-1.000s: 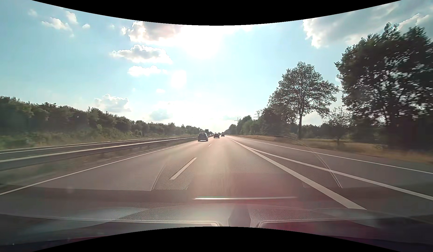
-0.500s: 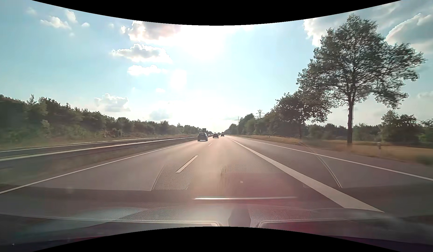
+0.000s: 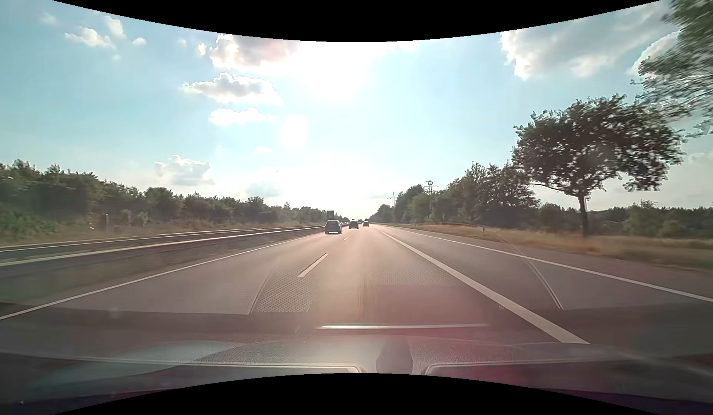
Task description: Follow the waypoints while adhering to traffic rules and regulations
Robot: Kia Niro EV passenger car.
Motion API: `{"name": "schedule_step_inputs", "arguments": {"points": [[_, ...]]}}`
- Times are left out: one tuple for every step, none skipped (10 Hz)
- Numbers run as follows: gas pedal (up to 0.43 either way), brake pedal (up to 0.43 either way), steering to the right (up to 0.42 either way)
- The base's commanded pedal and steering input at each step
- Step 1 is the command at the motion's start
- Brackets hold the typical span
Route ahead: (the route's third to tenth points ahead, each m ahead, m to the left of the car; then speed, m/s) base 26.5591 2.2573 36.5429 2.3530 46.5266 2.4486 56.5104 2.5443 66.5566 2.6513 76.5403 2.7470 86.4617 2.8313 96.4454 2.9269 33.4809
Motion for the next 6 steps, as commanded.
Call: {"name": "schedule_step_inputs", "arguments": {"points": [[0.0, 0.067, -0.003], [0.0, 0.079, -0.003], [0.0, 0.152, -0.003], [0.0, 0.171, -0.002], [0.0, 0.201, -0.002], [0.0, 0.22, -0.002]]}}
